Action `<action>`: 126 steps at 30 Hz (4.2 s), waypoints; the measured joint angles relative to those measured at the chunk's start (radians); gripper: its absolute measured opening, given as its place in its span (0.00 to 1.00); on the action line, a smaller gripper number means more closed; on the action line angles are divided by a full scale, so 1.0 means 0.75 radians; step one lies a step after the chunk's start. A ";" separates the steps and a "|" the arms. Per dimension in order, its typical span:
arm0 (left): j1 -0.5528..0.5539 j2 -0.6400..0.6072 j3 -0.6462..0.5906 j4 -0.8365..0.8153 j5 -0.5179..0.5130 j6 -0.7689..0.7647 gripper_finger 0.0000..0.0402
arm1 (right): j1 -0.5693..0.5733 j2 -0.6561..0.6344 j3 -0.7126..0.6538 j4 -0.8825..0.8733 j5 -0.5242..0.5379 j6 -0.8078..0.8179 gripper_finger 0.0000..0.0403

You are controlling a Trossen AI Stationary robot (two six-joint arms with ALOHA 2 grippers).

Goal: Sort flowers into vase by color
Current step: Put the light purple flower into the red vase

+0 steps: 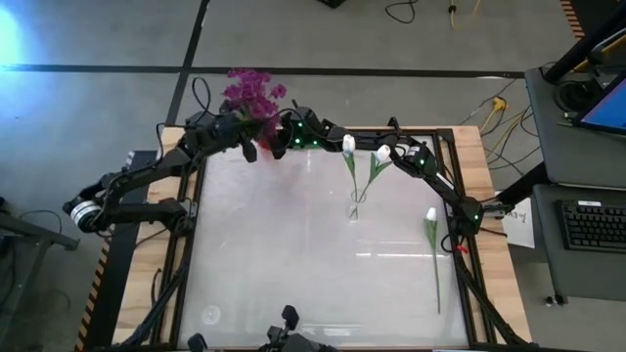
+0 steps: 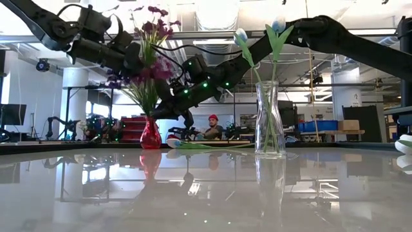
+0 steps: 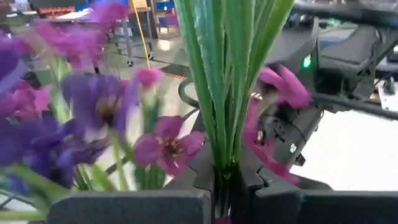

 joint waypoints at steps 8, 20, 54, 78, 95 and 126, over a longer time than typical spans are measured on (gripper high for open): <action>0.000 -0.115 0.000 -0.059 0.000 -0.080 0.00 | -0.009 -0.031 -0.001 -0.179 0.020 -0.024 0.11; 0.000 -0.286 0.000 -0.255 0.000 -0.125 0.00 | -0.054 -0.036 -0.001 -0.143 0.326 0.020 0.11; -0.002 -0.322 0.000 -0.288 0.009 -0.188 0.00 | 0.011 -0.021 -0.001 0.065 0.295 -0.150 0.11; -0.008 -0.470 0.000 -0.277 0.091 -0.241 0.00 | 0.031 -0.243 0.003 -0.289 0.328 -0.321 0.11; -0.126 -0.542 0.000 -0.274 0.290 -0.283 0.00 | 0.025 -0.497 0.021 -0.424 0.328 -0.522 0.11; -0.461 -0.421 0.000 -0.149 -0.095 -0.171 0.00 | 0.361 -0.644 0.065 -0.386 0.251 -0.638 0.65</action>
